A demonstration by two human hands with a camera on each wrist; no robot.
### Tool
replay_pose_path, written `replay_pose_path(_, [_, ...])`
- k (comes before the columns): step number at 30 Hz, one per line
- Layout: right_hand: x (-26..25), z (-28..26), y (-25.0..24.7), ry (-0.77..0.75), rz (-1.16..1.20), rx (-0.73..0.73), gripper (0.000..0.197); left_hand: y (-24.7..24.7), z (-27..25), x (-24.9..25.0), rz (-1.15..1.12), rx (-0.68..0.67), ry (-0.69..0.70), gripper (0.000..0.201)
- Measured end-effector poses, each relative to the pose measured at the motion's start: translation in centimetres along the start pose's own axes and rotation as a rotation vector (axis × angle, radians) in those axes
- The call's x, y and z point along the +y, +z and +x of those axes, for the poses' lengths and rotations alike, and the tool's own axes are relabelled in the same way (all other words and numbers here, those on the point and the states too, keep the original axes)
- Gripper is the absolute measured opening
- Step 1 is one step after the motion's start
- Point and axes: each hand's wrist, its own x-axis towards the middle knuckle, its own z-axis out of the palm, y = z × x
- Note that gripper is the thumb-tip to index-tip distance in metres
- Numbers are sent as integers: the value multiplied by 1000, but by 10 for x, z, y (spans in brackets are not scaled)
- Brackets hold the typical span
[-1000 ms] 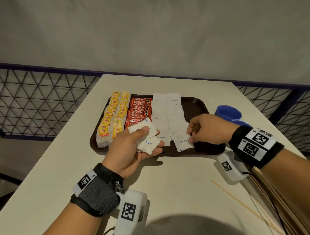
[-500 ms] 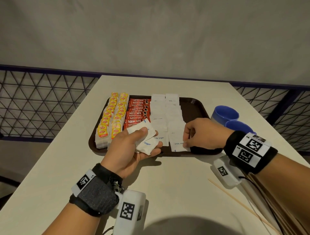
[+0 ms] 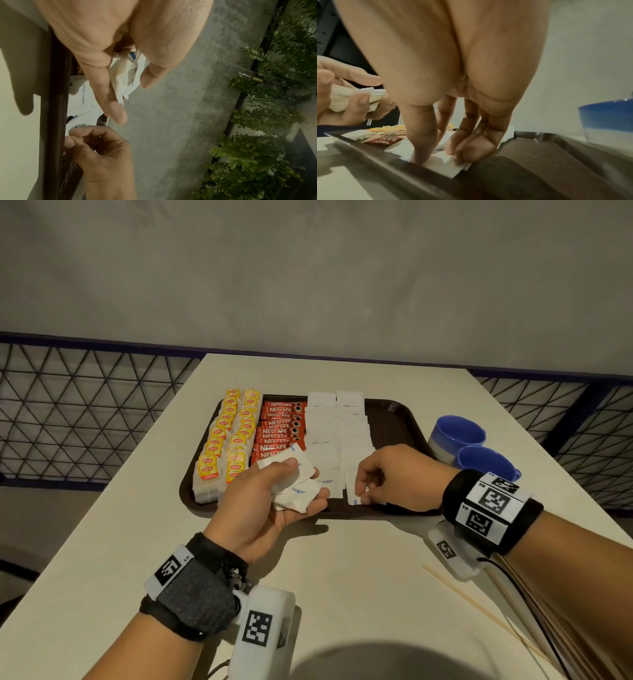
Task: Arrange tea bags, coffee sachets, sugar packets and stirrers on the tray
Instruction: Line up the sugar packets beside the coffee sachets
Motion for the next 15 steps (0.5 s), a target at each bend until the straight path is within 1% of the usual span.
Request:
replay_pose_path(2, [0, 0, -1, -1, 11, 5, 8, -1, 0, 0, -27, -9, 8, 20])
replay_pose_path(5, [-2, -4, -6, -6, 89, 40, 4, -1, 0, 0, -73, -38, 12, 31])
replay_pose_path(8, [-10, -10, -11, -28, 231, 141, 4, -3, 2, -2, -105, -84, -18, 42])
replay_pose_path(10, [-21, -17, -12, -58, 357, 225, 1, -5, 2, -3, -70, -135, -39, 47])
replay_pose_path(13, [-36, -23, -8, -87, 480, 305, 12, -6, 0, -4, 42, -253, -70, 47])
replay_pose_path(15, [-43, -24, -2, -67, 552, 294, 21, -6, -1, -6, 114, -326, -85, 45])
